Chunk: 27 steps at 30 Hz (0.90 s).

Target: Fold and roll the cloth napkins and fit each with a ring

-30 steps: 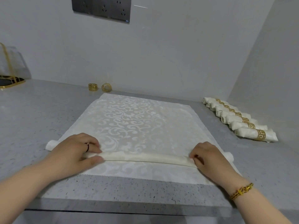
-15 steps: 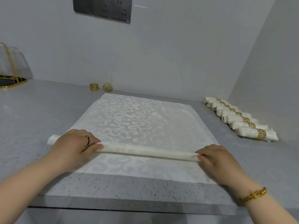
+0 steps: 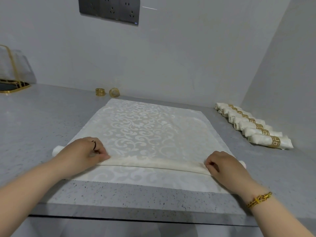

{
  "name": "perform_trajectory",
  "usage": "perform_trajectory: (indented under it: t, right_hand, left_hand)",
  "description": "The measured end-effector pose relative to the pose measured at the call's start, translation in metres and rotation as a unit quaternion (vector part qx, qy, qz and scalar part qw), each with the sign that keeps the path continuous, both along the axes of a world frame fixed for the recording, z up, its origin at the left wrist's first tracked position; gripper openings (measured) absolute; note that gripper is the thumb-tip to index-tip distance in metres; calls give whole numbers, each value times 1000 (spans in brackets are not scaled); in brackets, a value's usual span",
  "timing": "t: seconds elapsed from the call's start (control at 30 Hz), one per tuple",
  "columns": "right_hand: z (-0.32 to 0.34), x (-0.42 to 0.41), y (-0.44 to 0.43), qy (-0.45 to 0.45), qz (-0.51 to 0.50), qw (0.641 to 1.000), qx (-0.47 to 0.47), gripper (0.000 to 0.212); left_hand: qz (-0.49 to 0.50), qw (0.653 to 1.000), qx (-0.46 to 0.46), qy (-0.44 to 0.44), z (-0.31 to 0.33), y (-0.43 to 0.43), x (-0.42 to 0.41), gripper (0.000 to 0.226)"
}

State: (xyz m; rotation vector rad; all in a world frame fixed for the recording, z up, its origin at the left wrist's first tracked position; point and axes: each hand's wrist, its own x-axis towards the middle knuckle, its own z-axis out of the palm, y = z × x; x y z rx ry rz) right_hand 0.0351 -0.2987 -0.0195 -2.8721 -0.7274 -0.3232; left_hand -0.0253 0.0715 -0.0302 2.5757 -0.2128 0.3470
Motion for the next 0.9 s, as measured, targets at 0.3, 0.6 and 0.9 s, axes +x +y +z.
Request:
perform_trajectory:
  t: [0.3,0.6,0.9]
  right_hand:
    - [7,-5,-19,35,-49,998,-9,15]
    - [27,-4,-9,47,-77,996,-22,46]
    - [0,5,39,-54,73,996,-16,11]
  left_hand:
    - [7,1000,-9,16,-3,14,0,16]
    - [24,998,23,57,5,9,22,4]
    - [-59,995,71,-41,0,2,22,33]
